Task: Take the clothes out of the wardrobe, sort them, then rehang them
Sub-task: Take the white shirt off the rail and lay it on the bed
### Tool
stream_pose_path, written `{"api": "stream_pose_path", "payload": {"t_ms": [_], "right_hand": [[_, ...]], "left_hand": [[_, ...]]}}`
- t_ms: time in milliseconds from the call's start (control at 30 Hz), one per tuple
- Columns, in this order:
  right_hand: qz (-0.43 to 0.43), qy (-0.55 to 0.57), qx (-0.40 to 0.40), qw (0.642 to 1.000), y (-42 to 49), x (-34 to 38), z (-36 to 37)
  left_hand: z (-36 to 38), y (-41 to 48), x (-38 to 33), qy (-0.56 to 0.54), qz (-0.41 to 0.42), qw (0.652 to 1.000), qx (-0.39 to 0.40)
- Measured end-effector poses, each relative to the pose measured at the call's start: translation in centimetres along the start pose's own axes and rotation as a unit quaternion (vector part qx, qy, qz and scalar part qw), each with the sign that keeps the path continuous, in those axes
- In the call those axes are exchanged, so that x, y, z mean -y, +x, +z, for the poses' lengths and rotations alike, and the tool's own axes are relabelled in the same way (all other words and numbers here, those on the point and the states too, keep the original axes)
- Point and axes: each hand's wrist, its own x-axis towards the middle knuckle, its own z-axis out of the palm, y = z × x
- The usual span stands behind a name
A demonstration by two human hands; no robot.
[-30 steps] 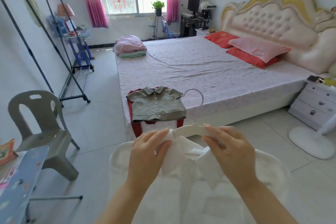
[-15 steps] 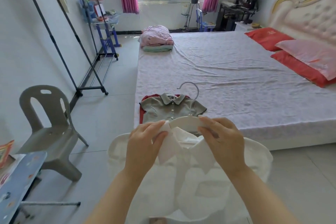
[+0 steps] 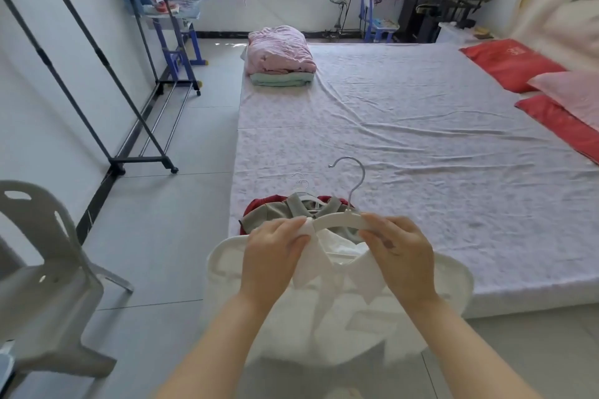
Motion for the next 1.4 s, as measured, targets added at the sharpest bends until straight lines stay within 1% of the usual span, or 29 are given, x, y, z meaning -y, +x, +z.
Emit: {"api": "stream_pose_path", "payload": {"t_ms": [233, 400, 467, 533, 567, 633, 700, 767, 900, 967, 1067, 1200, 1267, 1300, 1333, 1400], "right_hand": [[0.029, 0.027, 0.053, 0.998, 8.7, -5.1, 7.6], [0.028, 0.029, 0.105, 0.994, 14.9, -9.3, 13.0], [0.066, 0.023, 0.149, 0.986, 17.2, -10.8, 15.5], [0.100, 0.008, 0.199, 0.975, 19.2, -12.3, 18.3], [0.095, -0.020, 0.226, 0.969, 20.0, -13.0, 19.6], [0.083, -0.091, 0.311, 0.942, 21.3, -14.2, 21.8], [0.103, -0.112, 0.380, 0.912, 21.7, -15.1, 23.2], [0.116, -0.107, 0.408, 0.899, 21.0, -16.0, 23.6], [0.136, -0.117, 0.453, 0.873, 18.3, -17.8, 22.6], [0.152, -0.123, 0.459, 0.867, 17.5, -18.3, 21.7], [0.174, -0.130, 0.445, 0.869, 16.9, -18.5, 19.7], [0.202, -0.156, 0.416, 0.873, 16.5, -18.1, 16.6], [0.229, -0.166, 0.376, 0.882, 15.9, -17.5, 14.2], [0.229, -0.165, 0.371, 0.885, 15.8, -17.4, 14.0], [0.245, -0.165, 0.357, 0.886, 15.5, -17.2, 13.2], [0.287, -0.176, 0.324, 0.884, 14.1, -16.6, 10.8]], "left_hand": [[4.5, 8.7, 5.1, 0.039, -0.024, 0.999, -0.010], [8.0, 14.6, 8.5, 0.067, -0.068, 0.995, 0.001], [9.4, 16.8, 10.2, 0.086, -0.100, 0.991, 0.023], [10.7, 18.7, 12.1, 0.117, -0.156, 0.979, 0.065], [11.3, 19.3, 12.9, 0.136, -0.179, 0.971, 0.086], [12.2, 19.9, 14.3, 0.160, -0.210, 0.957, 0.122], [12.7, 19.9, 15.0, 0.180, -0.241, 0.939, 0.169], [13.0, 19.5, 15.4, 0.194, -0.257, 0.925, 0.202], [13.7, 18.9, 15.6, 0.171, -0.264, 0.923, 0.221], [14.0, 18.9, 15.5, 0.168, -0.262, 0.919, 0.241], [14.2, 19.5, 14.5, 0.184, -0.246, 0.911, 0.275], [14.1, 20.8, 12.1, 0.222, -0.182, 0.901, 0.326], [14.2, 21.7, 10.3, 0.226, -0.126, 0.901, 0.348], [14.2, 21.9, 10.1, 0.229, -0.121, 0.899, 0.353], [14.3, 22.2, 9.5, 0.226, -0.115, 0.898, 0.360], [14.7, 22.3, 8.0, 0.223, -0.070, 0.891, 0.388]]}}
